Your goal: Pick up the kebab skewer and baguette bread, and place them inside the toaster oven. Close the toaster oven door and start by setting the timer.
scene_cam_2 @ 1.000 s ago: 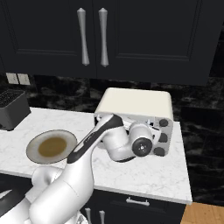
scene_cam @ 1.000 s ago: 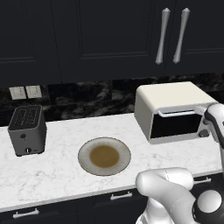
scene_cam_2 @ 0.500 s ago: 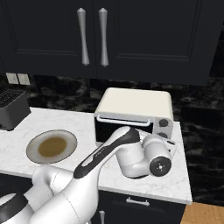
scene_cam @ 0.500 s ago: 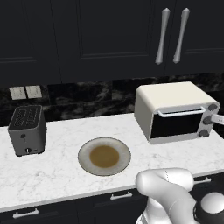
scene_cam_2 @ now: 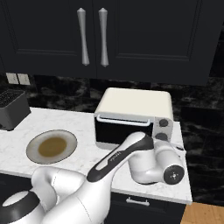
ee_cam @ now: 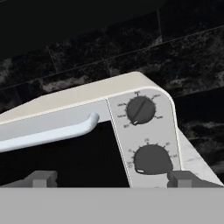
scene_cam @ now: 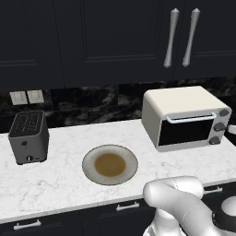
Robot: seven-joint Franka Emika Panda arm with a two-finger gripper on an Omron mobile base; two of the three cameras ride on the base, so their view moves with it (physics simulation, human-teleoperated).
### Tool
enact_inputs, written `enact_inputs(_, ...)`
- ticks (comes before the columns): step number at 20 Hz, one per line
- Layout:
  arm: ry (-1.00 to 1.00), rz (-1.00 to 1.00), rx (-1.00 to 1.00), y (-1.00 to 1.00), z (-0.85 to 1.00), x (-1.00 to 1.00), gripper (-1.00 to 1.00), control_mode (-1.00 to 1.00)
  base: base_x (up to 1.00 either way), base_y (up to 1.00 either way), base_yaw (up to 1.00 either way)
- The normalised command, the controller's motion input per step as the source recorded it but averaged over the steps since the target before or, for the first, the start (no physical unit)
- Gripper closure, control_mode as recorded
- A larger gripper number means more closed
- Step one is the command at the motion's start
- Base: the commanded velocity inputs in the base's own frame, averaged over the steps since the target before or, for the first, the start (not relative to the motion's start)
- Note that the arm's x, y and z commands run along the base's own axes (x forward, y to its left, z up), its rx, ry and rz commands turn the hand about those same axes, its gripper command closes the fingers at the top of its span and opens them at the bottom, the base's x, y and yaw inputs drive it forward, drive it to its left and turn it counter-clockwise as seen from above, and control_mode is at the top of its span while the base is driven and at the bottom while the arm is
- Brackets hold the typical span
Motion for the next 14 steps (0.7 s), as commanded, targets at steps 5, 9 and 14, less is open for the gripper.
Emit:
enact_inputs(5,-0.08,0.07,-0.01,-0.11,-0.26,0.15,-1.0,-1.0,0.0,0.0,0.0)
enact_inputs(9,-0.11,0.07,0.0,-0.18,-0.24,0.18,-1.0,-1.0,0.0,0.0,0.0)
enact_inputs(14,-0.1,0.01,-0.02,-0.16,-0.24,0.06,-1.0,-1.0,0.0,0.0,0.0)
